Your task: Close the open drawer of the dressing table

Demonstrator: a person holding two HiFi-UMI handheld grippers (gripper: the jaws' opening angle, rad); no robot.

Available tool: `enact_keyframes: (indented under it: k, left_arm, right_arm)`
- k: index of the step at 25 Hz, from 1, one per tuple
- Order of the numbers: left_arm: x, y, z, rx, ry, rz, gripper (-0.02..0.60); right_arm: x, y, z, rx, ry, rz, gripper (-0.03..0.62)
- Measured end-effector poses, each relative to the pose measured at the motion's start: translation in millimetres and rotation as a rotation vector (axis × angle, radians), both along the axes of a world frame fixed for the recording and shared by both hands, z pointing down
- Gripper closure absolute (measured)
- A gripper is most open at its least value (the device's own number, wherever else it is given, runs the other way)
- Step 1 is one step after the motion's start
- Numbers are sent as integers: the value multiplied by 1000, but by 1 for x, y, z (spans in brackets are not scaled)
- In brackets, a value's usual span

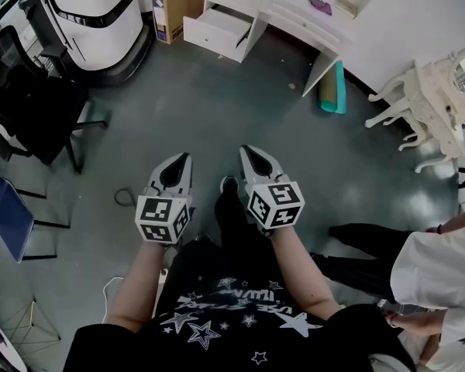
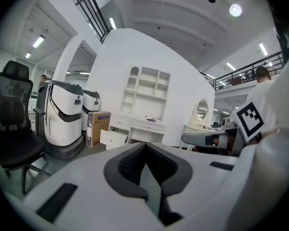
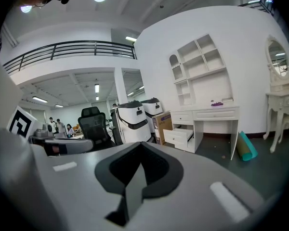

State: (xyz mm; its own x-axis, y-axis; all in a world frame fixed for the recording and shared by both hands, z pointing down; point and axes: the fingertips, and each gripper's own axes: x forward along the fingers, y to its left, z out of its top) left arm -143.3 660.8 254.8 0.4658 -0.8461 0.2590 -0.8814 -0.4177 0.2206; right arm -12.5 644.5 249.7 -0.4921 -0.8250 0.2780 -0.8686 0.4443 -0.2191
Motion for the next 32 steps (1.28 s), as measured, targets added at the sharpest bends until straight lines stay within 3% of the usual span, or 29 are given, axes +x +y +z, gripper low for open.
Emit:
enact_keyframes:
  k: [13, 25, 32]
  left_arm:
    - [11, -81, 17, -44, -37, -23, 572]
    - [55, -211, 28, -55, -86, 43, 572]
    - [76, -295, 23, -55, -86, 22, 572]
  right_arm:
    - [19, -95, 19, -16, -56, 34, 592]
    - [48, -220, 34, -42, -84, 31, 592]
    - [81, -302, 32, -60, -94, 42, 592]
